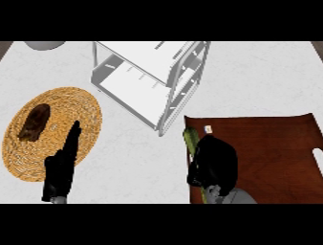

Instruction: Pick the squash from the tray and place it in the tiered basket

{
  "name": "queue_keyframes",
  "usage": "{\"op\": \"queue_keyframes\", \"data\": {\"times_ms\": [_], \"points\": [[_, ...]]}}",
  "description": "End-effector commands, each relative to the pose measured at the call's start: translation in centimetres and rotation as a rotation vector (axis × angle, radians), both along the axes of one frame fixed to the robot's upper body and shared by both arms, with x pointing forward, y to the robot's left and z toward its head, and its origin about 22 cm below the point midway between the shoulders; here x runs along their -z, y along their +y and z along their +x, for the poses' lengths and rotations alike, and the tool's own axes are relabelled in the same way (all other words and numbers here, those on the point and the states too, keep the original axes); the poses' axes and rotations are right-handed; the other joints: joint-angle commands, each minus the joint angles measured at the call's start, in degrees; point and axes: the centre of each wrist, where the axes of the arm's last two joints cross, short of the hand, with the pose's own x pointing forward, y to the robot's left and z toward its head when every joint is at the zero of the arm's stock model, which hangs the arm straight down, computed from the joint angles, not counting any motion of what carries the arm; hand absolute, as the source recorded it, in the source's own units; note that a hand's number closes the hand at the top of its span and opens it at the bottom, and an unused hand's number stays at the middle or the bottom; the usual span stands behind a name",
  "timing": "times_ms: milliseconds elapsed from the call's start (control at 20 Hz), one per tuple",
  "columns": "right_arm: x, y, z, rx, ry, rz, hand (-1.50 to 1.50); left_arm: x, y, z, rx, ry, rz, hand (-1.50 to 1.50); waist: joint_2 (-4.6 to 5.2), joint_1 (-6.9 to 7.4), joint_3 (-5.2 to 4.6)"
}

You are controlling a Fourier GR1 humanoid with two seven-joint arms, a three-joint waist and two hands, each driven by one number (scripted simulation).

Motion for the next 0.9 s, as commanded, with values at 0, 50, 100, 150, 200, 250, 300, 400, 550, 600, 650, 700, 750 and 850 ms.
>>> {"op": "queue_keyframes", "data": {"times_ms": [0,50,100,150,200,250,300,400,550,600,650,700,750,850], "points": [[-3.9,3.2,-2.1,0.112,-0.077,0.057,1.5,1.1,0.6,-1.1,-0.028,0.07,-0.008,0.0,0.18,-0.49,-0.14],[-4.8,3.2,-1.6,0.142,-0.139,0.142,1.5,0.9,0.1,-0.6,-0.009,0.053,-0.028,0.0,0.17,-0.35,-0.15],[-5.8,2.9,-1.9,0.159,-0.203,0.194,1.5,1.3,0.1,-1.2,-0.02,0.06,-0.007,0.0,0.0,-0.55,-0.15],[-7.2,3.2,-2.3,0.169,-0.228,0.188,1.5,1.1,0.5,-1.3,-0.026,0.052,-0.018,0.0,-0.14,-0.39,-0.19],[-8.9,2.2,-2.5,0.172,-0.277,0.216,1.5,1.5,0.2,-0.7,-0.039,0.067,-0.007,0.0,-0.15,-1.68,-0.21],[-8.7,2.2,-3.5,0.192,-0.332,0.259,1.5,1.4,0.6,-2.0,-0.036,0.056,-0.011,0.0,-0.42,-1.27,-0.16],[-10.7,2.1,-3.1,0.191,-0.399,0.294,1.5,-0.1,0.5,-0.8,-0.039,0.051,-0.002,0.0,-0.51,-1.0,-0.12],[-13.0,1.8,-4.2,0.184,-0.492,0.312,1.5,1.3,-0.3,-1.1,-0.041,0.081,-0.024,0.0,-0.48,-1.74,-0.25],[-15.6,2.2,-5.5,0.161,-0.617,0.208,1.5,0.9,0.9,-1.4,-0.022,0.07,-0.016,0.0,-0.49,-1.35,-0.31],[-16.4,2.4,-5.4,0.148,-0.645,0.185,1.5,1.1,-0.4,-1.1,-0.027,0.061,-0.023,0.0,-0.49,-1.35,-0.37],[-17.4,2.5,-5.4,0.138,-0.67,0.151,1.5,0.6,0.8,-1.0,-0.03,0.066,-0.012,0.0,-0.46,-1.05,-0.36],[-17.5,2.6,-5.8,0.124,-0.675,0.134,1.5,1.6,-0.6,-1.4,-0.025,0.093,-0.024,0.0,-0.5,-1.49,-0.39],[-18.0,2.6,-5.6,0.124,-0.684,0.107,1.5,0.8,1.1,-1.0,-0.024,0.079,-0.012,0.0,-0.51,-1.23,-0.4],[-19.9,2.2,-4.9,0.136,-0.715,0.145,1.5,0.3,0.3,-0.1,-0.024,0.06,-0.002,0.0,-0.3,-1.03,-0.37]]}}
